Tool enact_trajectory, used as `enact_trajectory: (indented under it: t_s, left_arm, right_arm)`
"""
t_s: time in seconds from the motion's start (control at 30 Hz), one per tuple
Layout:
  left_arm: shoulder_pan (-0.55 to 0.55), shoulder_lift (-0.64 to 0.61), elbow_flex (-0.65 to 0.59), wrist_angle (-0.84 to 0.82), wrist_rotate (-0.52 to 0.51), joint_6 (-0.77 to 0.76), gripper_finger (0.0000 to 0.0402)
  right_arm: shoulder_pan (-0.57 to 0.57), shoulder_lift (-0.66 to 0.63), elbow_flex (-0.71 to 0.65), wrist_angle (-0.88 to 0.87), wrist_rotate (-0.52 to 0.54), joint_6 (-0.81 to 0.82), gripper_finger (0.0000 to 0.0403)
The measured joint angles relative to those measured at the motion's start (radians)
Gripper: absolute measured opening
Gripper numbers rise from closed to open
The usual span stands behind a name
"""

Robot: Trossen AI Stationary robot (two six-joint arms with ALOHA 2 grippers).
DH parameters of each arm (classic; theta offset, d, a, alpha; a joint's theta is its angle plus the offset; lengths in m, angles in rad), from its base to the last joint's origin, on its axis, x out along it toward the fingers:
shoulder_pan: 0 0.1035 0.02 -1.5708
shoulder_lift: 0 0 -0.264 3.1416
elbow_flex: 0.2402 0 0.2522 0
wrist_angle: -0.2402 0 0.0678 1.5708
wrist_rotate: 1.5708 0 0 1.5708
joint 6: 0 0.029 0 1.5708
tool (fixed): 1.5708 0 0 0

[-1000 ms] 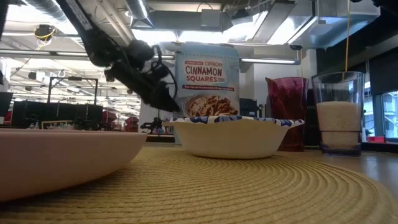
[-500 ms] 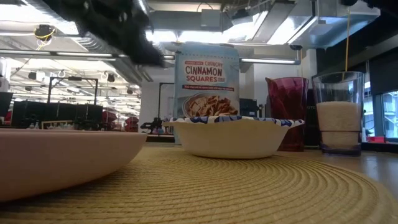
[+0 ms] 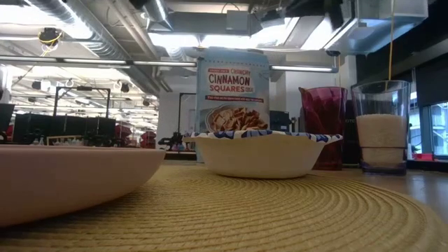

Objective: Arrange a breakfast setting
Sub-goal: Put the toasted bread on the pink plate

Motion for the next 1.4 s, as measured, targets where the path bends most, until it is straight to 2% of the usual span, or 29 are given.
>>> enact_trajectory:
  t_s: [0.1, 0.2, 0.33, 0.53, 0.63, 0.7, 1.03, 1.17, 1.4]
  left_arm:
    - [0.0, -0.005, -0.002, -0.033, -0.025, 0.008, 0.0314]
    - [0.0, -0.006, -0.002, -0.026, -0.043, 0.009, 0.0314]
    - [0.0, -0.004, -0.002, -0.023, -0.038, 0.01, 0.0314]
    - [0.0, -0.001, -0.002, -0.008, -0.038, 0.004, 0.0314]
    - [0.0, -0.001, -0.002, -0.004, -0.038, 0.003, 0.0314]
    - [0.0, -0.001, -0.002, -0.002, -0.038, 0.003, 0.0314]
    - [0.001, -0.001, -0.002, -0.024, -0.038, 0.001, 0.0314]
    - [0.001, -0.001, -0.002, -0.03, -0.042, 0.001, 0.0314]
    - [0.001, -0.001, -0.002, -0.031, -0.044, -0.001, 0.0314]
  right_arm:
    - [-0.082, 0.003, 0.146, -0.237, -0.071, 0.096, 0.0037]
    - [-0.188, 0.002, 0.273, -0.431, -0.085, 0.19, 0.0037]
    - [-0.359, 0.004, 0.374, -0.634, -0.123, 0.278, 0.0037]
    - [-0.643, 0.021, 0.368, -0.79, -0.381, 0.312, 0.0037]
    - [-0.744, 0.052, 0.343, -0.819, -0.521, 0.298, 0.0037]
    - [-0.791, 0.078, 0.323, -0.816, -0.557, 0.276, 0.0037]
    - [-0.88, 0.18, 0.286, -0.774, -0.78, 0.196, 0.0037]
    - [-0.879, 0.216, 0.285, -0.8, -0.8, 0.175, 0.0044]
    - [-0.878, 0.274, 0.285, -0.86, -0.798, 0.177, 0.0133]
